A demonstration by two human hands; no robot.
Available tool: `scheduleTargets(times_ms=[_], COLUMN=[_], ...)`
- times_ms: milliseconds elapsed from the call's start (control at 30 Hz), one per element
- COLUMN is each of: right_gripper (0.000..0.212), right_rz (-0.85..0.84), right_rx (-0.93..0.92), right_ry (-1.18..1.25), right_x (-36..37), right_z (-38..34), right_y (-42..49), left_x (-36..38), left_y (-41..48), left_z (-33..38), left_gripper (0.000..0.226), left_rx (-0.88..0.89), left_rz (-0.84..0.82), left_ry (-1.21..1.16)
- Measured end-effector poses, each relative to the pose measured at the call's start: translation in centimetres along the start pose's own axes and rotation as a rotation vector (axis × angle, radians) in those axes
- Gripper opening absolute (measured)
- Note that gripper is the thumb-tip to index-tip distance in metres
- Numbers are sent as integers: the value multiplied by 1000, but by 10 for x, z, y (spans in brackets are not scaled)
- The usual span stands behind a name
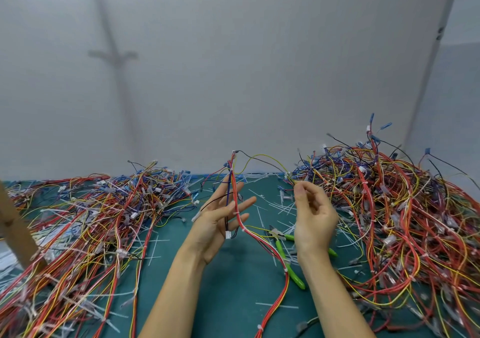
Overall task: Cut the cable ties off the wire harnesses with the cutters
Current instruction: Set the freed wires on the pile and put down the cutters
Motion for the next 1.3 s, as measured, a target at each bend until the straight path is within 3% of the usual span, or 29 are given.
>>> scheduleTargets(times_ms=[133,267,367,467,600,767,867,967,1100,1300], right_gripper=[10,26,39,32,24,18,18,30,34,17], right_rz=[-352,-704,-746,-814,-680,-424,-293,-269,-312,-208], right_rx=[111,104,299,499,715,809,804,787,747,644], right_ry=[-244,-696,-568,-304,-37,217,320,388,341,192], right_x=[15,28,29,32,29,26,24,23,22,16], right_z=[5,16,18,17,17,20,22,21,21,24], right_y=[-10,-28,-34,-37,-34,-29,-26,-23,-22,-19], left_x=[3,3,2,2,0,-6,-9,-4,10,13], left_y=[1,4,6,7,8,5,2,0,-5,-13], left_z=[1,3,2,1,-2,-9,-8,-7,-13,-14], left_gripper=[58,52,49,36,21,26,22,31,58,35], left_rx=[9,71,84,61,-19,-214,-159,-153,-385,-431], left_rz=[35,113,178,224,306,282,313,366,86,-252], left_ry=[-27,-86,-112,-122,17,398,648,651,588,609])
Point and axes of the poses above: each hand's wrist, its own y-axis towards the middle knuckle, its own x-axis out of the palm, z = x × y, the point moved 3 cm from there along y, towards the middle knuckle, and after that the axes turned 10 degrees about y, right-handed, at the moved point
